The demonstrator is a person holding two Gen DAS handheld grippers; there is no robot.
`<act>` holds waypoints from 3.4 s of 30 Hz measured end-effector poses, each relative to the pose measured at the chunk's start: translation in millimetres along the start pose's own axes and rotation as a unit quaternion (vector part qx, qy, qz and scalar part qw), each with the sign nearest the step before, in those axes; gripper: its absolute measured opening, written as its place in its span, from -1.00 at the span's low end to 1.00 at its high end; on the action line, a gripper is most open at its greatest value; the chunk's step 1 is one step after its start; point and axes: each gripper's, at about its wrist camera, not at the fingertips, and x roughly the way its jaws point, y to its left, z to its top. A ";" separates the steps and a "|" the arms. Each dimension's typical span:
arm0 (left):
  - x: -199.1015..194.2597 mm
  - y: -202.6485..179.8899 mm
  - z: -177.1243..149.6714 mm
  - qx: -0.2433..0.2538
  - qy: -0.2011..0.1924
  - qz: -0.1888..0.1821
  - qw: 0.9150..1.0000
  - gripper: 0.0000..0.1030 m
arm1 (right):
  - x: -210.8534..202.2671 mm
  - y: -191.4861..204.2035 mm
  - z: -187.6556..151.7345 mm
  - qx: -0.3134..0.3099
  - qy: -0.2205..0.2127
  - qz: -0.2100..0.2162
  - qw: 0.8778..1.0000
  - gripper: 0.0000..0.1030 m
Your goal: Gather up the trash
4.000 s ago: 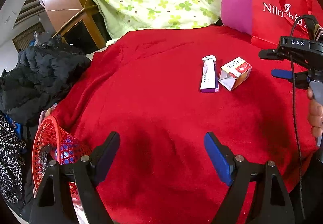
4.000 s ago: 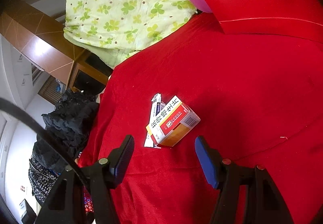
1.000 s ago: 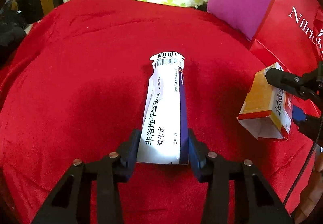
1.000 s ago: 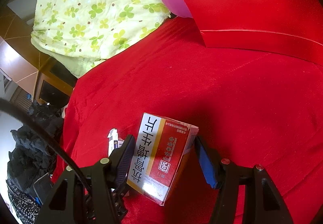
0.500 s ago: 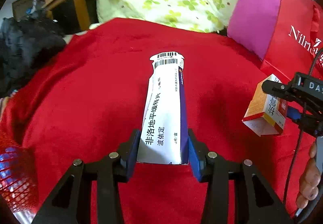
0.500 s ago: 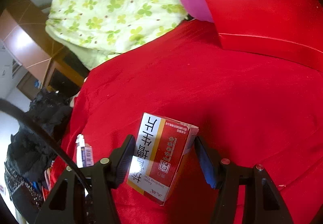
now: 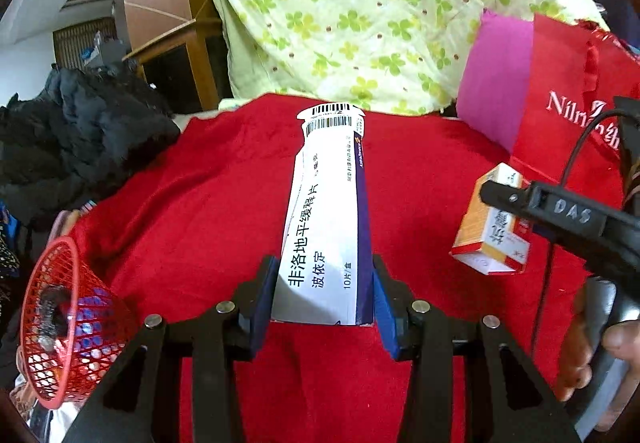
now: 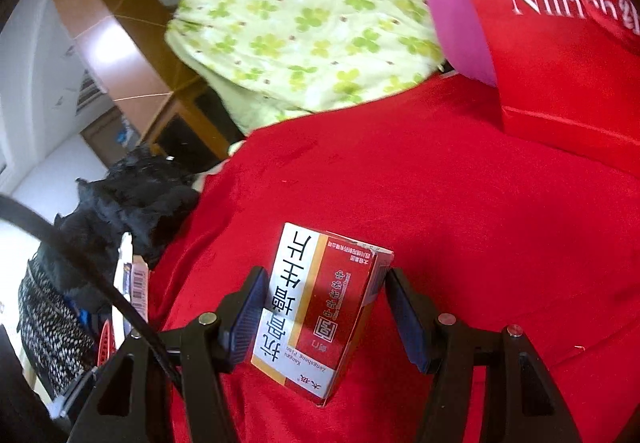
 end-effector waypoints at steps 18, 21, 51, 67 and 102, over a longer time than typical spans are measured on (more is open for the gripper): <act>-81.0 31.2 9.2 -0.002 -0.084 0.030 0.996 -0.09 | -18.4 25.7 -10.5 -0.045 -0.031 0.008 0.998 0.24; -88.4 39.4 9.2 -0.004 -0.093 0.042 0.995 -0.09 | -17.3 27.1 -10.4 -0.047 -0.030 0.008 0.998 0.24; -129.3 139.9 -13.6 -0.080 -0.107 0.085 0.987 -0.09 | 3.5 117.7 -71.3 -0.182 -0.002 0.015 0.983 0.24; -144.4 172.2 -29.6 -0.105 -0.108 0.088 0.985 -0.09 | -7.1 130.1 -103.1 -0.166 0.015 0.036 0.985 0.24; 108.8 55.7 -55.1 -0.050 0.170 -0.163 0.971 -0.07 | 15.3 -1.8 -50.0 0.056 0.092 -0.055 0.993 0.29</act>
